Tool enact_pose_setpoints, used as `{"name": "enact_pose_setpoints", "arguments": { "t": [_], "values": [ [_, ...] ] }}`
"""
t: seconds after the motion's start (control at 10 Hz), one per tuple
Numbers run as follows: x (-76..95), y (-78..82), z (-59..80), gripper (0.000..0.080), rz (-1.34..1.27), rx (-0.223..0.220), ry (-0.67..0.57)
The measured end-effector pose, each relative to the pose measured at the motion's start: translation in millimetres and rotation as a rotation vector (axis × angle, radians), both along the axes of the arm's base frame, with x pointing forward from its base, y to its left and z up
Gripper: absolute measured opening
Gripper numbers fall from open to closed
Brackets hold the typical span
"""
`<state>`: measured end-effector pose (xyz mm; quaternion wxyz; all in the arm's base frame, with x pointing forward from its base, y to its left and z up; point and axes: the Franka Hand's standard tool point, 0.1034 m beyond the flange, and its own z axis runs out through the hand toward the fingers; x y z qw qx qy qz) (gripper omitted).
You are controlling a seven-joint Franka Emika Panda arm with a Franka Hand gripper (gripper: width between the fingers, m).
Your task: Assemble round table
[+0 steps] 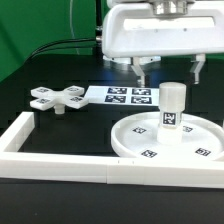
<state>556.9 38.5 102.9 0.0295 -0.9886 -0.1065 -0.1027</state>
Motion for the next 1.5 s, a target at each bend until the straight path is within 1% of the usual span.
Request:
{"name": "enact_pose_setpoints", "arguments": {
  "t": [0.1,0.2,0.3,0.4,0.7,0.9,1.1,1.3,1.5],
  "values": [
    [3.2,2.3,0.2,0.0649,0.005,0.003,0.024],
    [-2.7,6.3,-3.2,0.0649,0.014,0.011,0.11],
    [-2.4,9.5,-3.3,0.0649,0.021,0.015,0.18],
    [0.8,10.5,-4.3,0.0649,0.025,0.019,0.201],
    [-0.3,1.0,-8.2,0.0649,0.051,0.014,0.189],
    [-5.0,-4.5,-13.8,0.0649,0.057,0.01,0.177],
    [-6.1,-5.4,-17.8,0.0649,0.059,0.008,0.171],
    [-3.4,-4.7,-19.4,0.0649,0.088,0.007,0.172],
    [-3.6,-4.7,-19.7,0.0403,0.082,0.008,0.173]
  ]
}}
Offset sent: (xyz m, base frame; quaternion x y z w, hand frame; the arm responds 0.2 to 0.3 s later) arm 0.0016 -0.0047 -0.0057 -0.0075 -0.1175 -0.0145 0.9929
